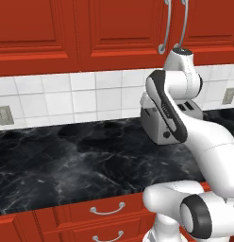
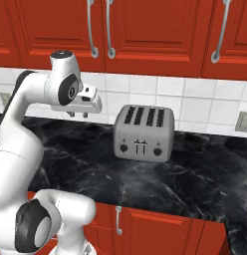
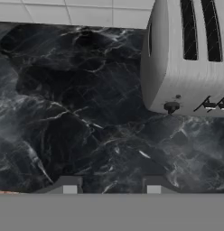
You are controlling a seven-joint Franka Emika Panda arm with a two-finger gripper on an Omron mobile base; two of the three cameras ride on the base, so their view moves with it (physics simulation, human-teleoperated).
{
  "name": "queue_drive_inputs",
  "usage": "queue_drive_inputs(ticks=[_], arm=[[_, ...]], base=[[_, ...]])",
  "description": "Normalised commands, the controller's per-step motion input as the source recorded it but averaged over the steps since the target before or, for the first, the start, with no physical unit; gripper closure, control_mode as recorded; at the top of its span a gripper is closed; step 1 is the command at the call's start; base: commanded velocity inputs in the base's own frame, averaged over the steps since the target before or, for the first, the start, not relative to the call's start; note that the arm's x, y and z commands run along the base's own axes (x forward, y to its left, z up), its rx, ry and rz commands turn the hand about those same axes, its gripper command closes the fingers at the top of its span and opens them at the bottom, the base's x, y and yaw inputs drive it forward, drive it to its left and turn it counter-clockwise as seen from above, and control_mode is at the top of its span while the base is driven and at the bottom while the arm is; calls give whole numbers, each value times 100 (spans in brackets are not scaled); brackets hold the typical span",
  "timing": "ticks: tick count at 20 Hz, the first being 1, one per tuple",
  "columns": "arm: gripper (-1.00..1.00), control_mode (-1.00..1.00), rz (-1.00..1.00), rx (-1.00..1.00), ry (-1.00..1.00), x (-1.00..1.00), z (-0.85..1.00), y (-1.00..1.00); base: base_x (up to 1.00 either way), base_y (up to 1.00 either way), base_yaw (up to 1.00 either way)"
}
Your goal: Open the cabinet, pick the kettle from the cabinet, and place it in the sink.
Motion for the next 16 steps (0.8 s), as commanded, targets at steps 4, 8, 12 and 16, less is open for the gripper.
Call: queue_drive_inputs(ticks=[4, 8, 12, 16], arm=[[-100, -100, 0, 0, -4, -7, 0, 0], [-100, -100, 0, 0, -19, -13, 4, 0], [-100, -100, -2, 0, -21, -12, 19, 0], [-100, -100, -9, 0, -12, -9, 30, -3]], base=[[0, 0, 0], [0, 0, 0], [0, 0, 0], [0, 0, 0]])
